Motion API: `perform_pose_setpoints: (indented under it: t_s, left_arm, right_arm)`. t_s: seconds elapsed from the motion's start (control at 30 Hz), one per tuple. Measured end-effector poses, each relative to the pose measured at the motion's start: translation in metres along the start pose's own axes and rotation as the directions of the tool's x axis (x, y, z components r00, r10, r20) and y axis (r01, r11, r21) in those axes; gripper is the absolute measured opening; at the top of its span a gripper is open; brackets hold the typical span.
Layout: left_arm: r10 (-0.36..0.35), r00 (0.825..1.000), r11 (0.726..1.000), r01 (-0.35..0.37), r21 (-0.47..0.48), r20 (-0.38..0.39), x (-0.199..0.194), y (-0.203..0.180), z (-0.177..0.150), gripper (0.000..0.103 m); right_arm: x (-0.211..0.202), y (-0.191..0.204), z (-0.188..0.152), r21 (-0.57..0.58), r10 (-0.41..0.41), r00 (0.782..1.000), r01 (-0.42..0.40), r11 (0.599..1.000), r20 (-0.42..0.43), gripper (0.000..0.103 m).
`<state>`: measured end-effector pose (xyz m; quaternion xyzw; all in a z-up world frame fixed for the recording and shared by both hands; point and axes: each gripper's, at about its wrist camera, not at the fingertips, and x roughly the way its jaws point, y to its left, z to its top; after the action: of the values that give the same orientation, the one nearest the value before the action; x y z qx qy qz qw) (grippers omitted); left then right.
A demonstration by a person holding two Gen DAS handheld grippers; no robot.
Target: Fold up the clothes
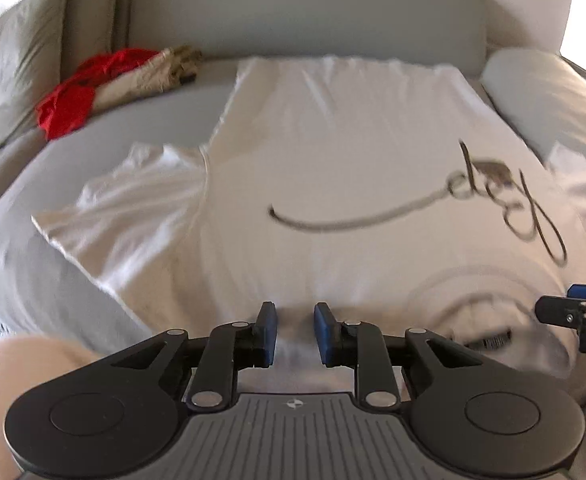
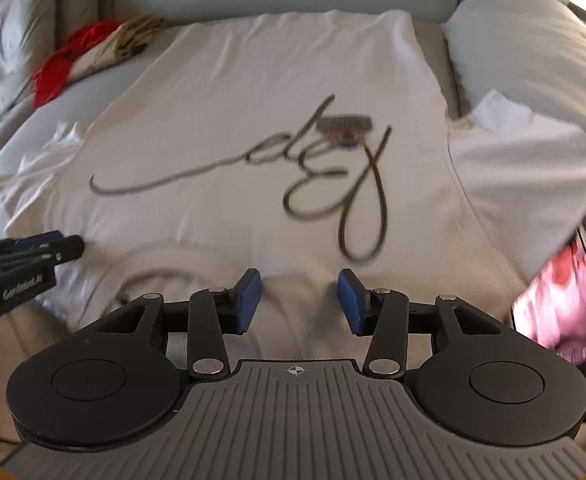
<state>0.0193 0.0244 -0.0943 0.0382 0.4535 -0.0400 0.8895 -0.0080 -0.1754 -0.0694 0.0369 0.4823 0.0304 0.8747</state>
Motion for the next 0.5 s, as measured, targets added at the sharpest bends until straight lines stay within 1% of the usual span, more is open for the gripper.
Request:
perform_pose_setpoints:
  t_s: [0.03, 0.07, 0.1, 0.17, 0.2, 0.23, 0.3, 0.37, 0.43, 0.5]
  left_arm:
    - [-0.012, 0.999, 1.0, 0.012, 0.009, -0.033, -0.002, -0.002, -0.003, 0.02]
    - [-0.022, 0.997, 0.999, 0.024, 0.022, -0.078, -0.003, -0.004, -0.007, 0.014]
    - [-0.038, 0.992, 0.999, 0.042, 0.031, -0.122, -0.004, -0.005, -0.013, 0.014]
    - [-0.053, 0.986, 0.997, 0.061, 0.047, -0.159, -0.009, -0.009, -0.026, 0.017]
    - [-0.047, 0.988, 0.997, 0.056, 0.056, -0.144, -0.015, -0.012, -0.031, 0.018]
    - [-0.041, 0.991, 0.997, 0.048, 0.059, -0.125, -0.02, -0.013, -0.034, 0.02]
    - [-0.045, 0.995, 0.998, 0.048, 0.035, -0.086, -0.029, -0.013, -0.035, 0.02]
    - [-0.059, 0.997, 0.998, 0.059, 0.0, -0.057, -0.035, -0.013, -0.031, 0.026]
    - [-0.056, 0.998, 0.998, 0.056, -0.01, -0.041, -0.039, -0.014, -0.03, 0.027]
    - [-0.047, 0.998, 0.999, 0.047, -0.013, -0.031, -0.041, -0.016, -0.03, 0.031]
  right_arm:
    - [-0.004, 0.0, -0.006, -0.014, -0.006, 1.0, 0.006, 1.0, -0.016, 0.049]
    - [-0.007, 0.001, -0.012, -0.032, -0.014, 0.999, 0.013, 0.999, -0.035, 0.049]
    - [-0.01, 0.001, -0.018, -0.041, -0.014, 0.998, 0.012, 0.999, -0.064, 0.049]
    - [-0.014, -0.001, -0.032, -0.014, 0.01, 0.991, -0.012, 1.0, -0.13, 0.047]
    - [-0.016, -0.002, -0.038, 0.005, 0.033, 0.988, -0.033, 0.999, -0.15, 0.045]
    - [-0.019, -0.003, -0.042, 0.018, 0.049, 0.988, -0.047, 0.999, -0.149, 0.045]
    - [-0.026, -0.001, -0.048, 0.028, 0.06, 0.99, -0.057, 0.998, -0.129, 0.045]
    - [-0.031, 0.001, -0.049, 0.021, 0.057, 0.993, -0.056, 0.998, -0.104, 0.046]
    - [-0.035, 0.006, -0.048, 0.013, 0.07, 0.993, -0.069, 0.998, -0.091, 0.046]
    - [-0.038, 0.011, -0.047, 0.002, 0.085, 0.993, -0.085, 0.996, -0.084, 0.047]
